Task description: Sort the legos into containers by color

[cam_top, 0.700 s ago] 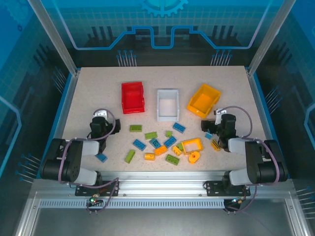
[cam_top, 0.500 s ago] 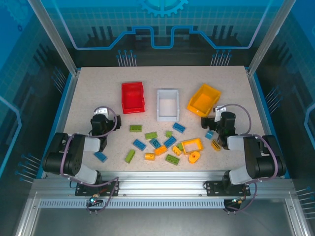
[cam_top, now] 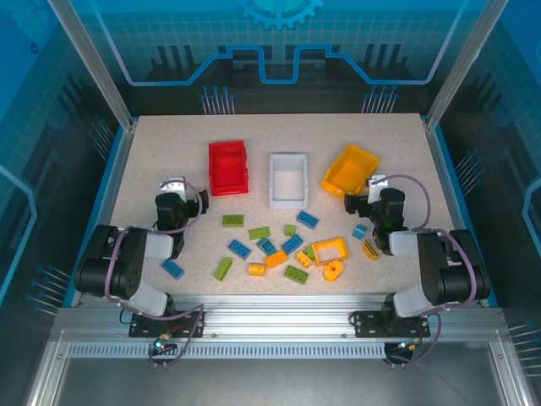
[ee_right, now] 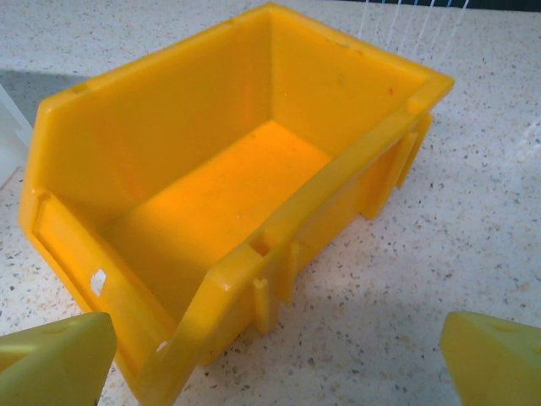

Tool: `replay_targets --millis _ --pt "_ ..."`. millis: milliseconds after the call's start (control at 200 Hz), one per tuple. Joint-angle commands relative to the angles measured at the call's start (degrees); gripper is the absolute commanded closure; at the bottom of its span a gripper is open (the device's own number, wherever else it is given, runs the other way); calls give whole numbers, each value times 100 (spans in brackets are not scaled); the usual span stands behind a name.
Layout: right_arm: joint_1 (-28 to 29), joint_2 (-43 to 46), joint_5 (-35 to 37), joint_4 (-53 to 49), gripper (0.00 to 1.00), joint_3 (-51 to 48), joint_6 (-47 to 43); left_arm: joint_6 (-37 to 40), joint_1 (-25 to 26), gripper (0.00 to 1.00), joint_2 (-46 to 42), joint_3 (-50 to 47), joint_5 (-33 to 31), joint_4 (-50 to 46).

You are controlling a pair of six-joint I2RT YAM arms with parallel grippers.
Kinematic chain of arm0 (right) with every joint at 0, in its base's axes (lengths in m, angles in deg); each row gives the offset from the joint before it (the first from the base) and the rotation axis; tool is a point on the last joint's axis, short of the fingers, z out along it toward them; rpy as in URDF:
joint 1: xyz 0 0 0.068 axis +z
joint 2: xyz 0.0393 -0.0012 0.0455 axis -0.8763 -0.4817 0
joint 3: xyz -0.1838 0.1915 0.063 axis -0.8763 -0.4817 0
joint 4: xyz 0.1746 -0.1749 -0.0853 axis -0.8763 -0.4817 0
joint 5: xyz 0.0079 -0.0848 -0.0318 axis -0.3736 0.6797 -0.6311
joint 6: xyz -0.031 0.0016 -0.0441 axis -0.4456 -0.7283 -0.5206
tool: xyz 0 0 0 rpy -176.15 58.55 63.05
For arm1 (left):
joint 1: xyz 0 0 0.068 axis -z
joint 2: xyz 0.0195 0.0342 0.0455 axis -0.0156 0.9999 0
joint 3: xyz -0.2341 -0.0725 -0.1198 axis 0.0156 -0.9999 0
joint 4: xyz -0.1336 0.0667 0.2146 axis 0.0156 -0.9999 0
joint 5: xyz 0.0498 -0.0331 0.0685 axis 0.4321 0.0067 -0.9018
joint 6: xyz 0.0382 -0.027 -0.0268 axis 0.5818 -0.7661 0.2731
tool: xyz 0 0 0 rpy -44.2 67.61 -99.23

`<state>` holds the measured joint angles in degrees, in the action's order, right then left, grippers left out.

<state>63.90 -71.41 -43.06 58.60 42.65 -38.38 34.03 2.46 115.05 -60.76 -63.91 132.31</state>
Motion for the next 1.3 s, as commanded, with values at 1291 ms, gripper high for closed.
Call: replay_targets --millis 1291 --pt "1356 2793 381 -9650 9 3426 3276 -3947 2058 1 -3880 2395 2162 -7453"
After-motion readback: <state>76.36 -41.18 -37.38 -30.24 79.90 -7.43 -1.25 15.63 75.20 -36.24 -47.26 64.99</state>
